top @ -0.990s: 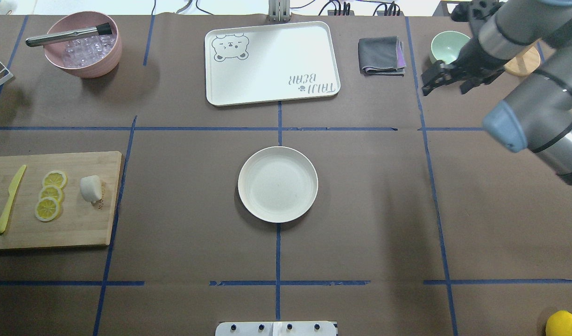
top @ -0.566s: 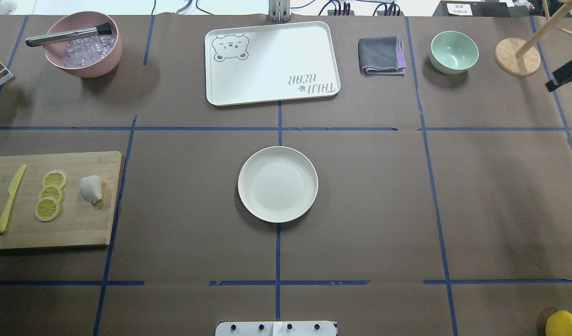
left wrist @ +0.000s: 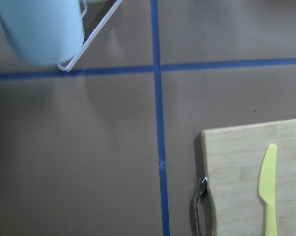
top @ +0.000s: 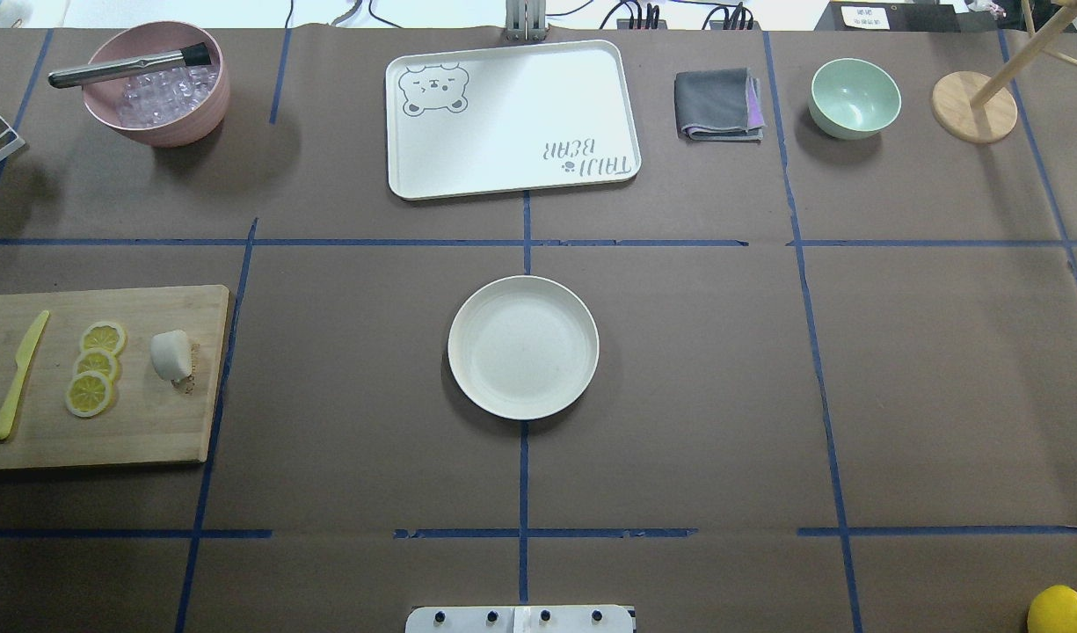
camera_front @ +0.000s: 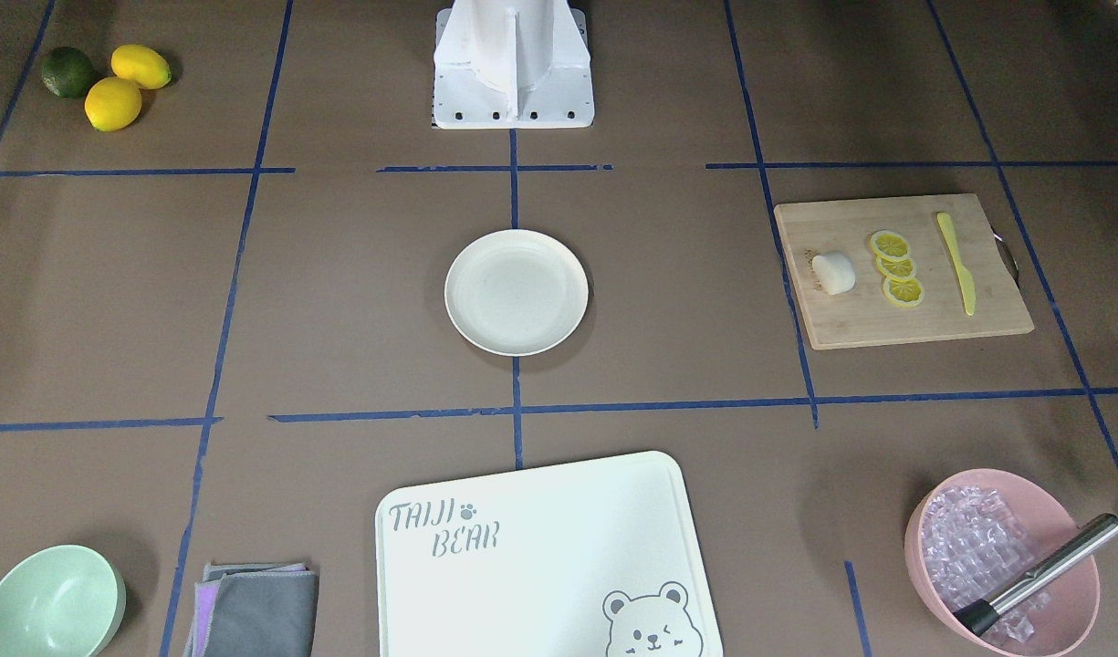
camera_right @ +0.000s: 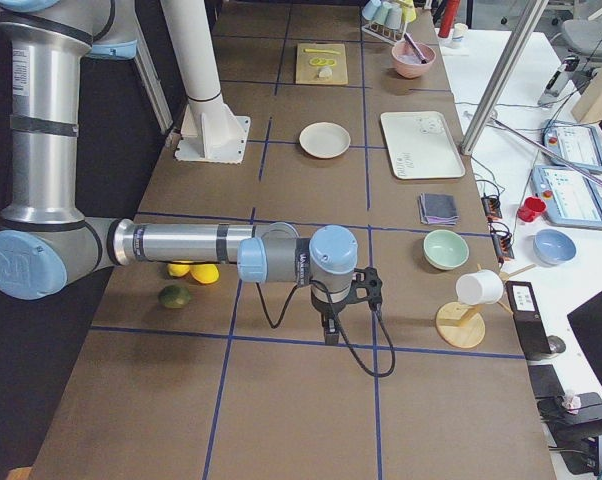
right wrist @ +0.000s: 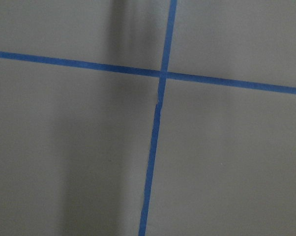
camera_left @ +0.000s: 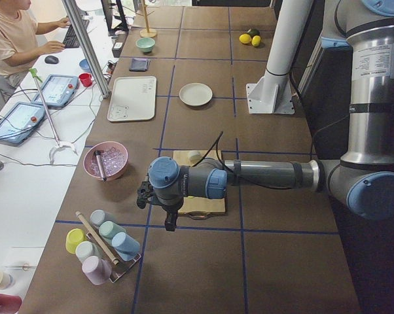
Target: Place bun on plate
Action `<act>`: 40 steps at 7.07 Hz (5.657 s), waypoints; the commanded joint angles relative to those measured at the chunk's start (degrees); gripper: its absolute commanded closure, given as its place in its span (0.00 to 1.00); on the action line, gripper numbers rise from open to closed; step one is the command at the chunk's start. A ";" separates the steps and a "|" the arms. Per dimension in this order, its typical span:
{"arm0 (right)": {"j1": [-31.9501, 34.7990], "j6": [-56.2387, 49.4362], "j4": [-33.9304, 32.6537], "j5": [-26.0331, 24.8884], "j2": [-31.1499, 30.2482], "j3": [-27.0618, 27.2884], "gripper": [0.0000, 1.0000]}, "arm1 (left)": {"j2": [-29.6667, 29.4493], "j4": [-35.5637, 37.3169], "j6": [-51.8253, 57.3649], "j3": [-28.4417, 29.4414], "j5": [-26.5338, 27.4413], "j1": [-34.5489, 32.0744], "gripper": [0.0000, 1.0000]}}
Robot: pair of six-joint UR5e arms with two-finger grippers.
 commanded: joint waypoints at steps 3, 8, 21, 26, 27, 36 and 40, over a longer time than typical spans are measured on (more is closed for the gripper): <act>0.61 0.05 0.03 -0.21 -1.03 0.99 0.01 | -1.32 -4.85 -6.26 -6.66 -0.69 6.27 0.00; 0.61 0.13 -0.05 -0.13 -1.47 0.81 0.01 | -2.00 -10.62 -56.40 -17.26 12.02 34.04 0.00; 0.61 0.13 -0.05 -0.04 -1.82 0.81 0.01 | -25.13 1.11 -65.97 -9.44 20.93 44.55 0.75; 0.61 0.31 -0.05 -0.04 -1.82 0.81 0.01 | -52.77 3.04 -83.36 10.30 30.15 59.21 0.74; 0.61 0.31 -0.05 -0.04 -1.82 0.81 0.01 | -53.15 0.61 -83.64 12.00 30.16 59.92 0.74; 0.61 0.22 0.03 0.14 -2.26 0.90 0.01 | -36.70 5.85 -56.84 -5.25 18.61 47.86 0.00; 0.61 -0.04 0.03 -0.13 -2.35 0.90 0.01 | -7.15 5.85 -9.58 -14.37 0.66 19.48 0.00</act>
